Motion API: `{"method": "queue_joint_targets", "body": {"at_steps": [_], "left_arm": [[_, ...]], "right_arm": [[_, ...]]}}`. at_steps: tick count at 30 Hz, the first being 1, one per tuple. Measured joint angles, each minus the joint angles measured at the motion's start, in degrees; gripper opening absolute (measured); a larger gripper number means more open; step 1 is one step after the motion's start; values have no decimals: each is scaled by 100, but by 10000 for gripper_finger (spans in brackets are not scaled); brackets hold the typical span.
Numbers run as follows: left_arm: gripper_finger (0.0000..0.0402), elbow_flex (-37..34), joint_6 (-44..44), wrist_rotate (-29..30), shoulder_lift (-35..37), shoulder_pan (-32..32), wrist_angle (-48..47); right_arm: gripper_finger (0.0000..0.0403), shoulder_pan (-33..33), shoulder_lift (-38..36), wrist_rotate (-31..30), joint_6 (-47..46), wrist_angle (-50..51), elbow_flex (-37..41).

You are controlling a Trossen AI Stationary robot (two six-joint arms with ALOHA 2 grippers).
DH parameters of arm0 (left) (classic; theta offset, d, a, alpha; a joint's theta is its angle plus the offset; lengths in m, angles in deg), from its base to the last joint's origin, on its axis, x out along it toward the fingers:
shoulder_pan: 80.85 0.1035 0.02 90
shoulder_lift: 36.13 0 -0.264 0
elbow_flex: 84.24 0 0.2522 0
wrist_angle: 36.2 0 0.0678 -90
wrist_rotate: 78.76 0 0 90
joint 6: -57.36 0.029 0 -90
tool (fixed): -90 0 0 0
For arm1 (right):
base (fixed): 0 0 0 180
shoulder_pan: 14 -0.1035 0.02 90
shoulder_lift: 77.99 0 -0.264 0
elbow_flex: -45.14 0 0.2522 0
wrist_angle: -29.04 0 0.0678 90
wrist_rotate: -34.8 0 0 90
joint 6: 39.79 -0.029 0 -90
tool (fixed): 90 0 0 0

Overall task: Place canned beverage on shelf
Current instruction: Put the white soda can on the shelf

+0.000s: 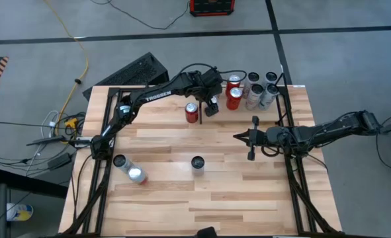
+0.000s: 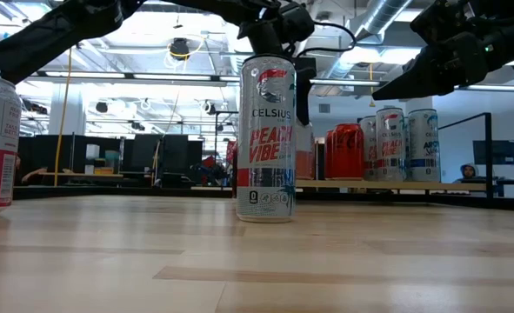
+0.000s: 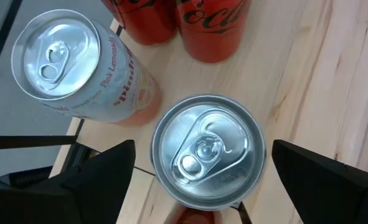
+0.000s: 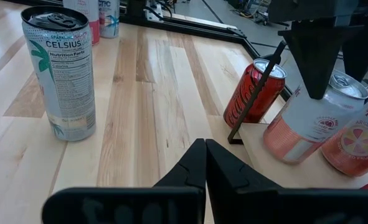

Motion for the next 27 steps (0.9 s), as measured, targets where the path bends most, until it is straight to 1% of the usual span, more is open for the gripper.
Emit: {"method": "queue_joint_targets", "body": {"at_steps": [6, 9, 14, 17, 21, 25, 27], "left_arm": [[362, 2, -1, -25, 25, -45, -71], [362, 212, -2, -21, 28, -73, -337], [362, 216, 0, 56, 281, -139, -419], [362, 214, -40, 372, 574, -184, -524], [362, 212, -38, 824, 1000, -243, -948], [362, 201, -161, 1236, 1397, -326, -1619], [362, 201, -290, 1464, 1638, -381, -2158]], "right_arm": [[27, 1, 0, 0, -2, -2, 0], [27, 0, 0, 0, -7, -42, 0], [27, 1, 23, -4, -48, -248, 7], [27, 34, 186, -7, -47, -536, 7], [27, 143, 590, -24, -42, -863, -69], [26, 299, 1243, -501, -48, -1367, -261], [26, 343, 1597, -590, -50, -1374, -373]]}}
